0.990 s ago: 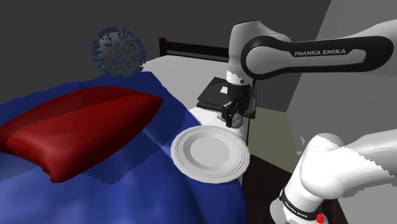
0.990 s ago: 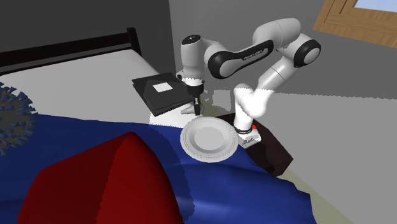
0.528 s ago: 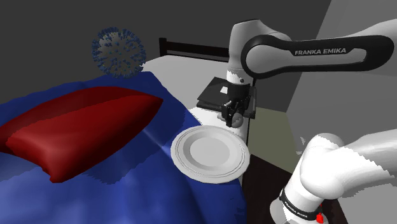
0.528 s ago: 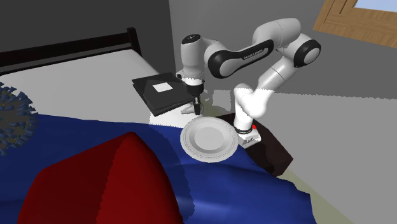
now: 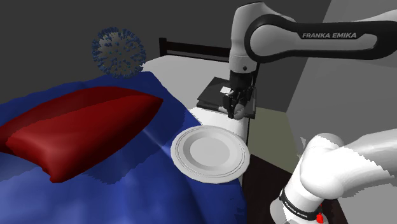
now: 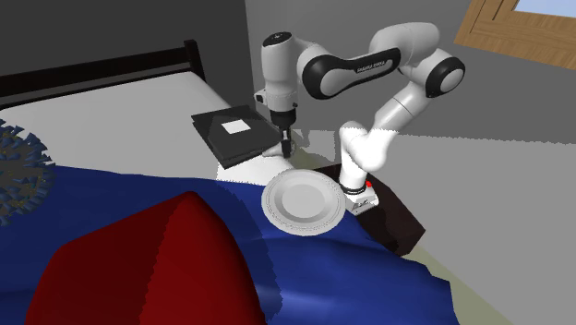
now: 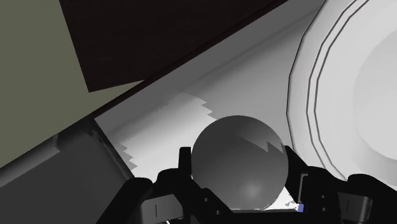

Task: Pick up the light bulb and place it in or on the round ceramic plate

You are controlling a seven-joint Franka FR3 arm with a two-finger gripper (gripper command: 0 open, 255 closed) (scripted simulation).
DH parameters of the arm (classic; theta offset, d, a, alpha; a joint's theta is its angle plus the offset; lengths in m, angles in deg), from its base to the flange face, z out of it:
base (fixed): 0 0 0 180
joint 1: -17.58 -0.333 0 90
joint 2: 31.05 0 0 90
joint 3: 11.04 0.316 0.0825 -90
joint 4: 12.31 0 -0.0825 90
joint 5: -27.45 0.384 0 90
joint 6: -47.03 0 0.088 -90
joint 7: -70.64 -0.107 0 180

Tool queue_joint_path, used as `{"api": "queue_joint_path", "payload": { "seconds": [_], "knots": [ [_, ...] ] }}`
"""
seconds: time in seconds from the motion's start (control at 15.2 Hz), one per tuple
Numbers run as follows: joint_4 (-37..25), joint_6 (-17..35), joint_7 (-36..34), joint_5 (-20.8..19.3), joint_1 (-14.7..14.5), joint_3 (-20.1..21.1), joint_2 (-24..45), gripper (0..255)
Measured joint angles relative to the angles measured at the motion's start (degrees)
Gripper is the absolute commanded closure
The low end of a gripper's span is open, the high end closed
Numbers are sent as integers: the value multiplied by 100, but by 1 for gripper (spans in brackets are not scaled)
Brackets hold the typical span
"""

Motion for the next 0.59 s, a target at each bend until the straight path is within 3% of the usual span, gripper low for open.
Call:
{"api": "queue_joint_path", "payload": {
  "seconds": [0.59],
  "knots": [
    [-795,-637,-9,-23,15,-18,158,255]
  ]
}}
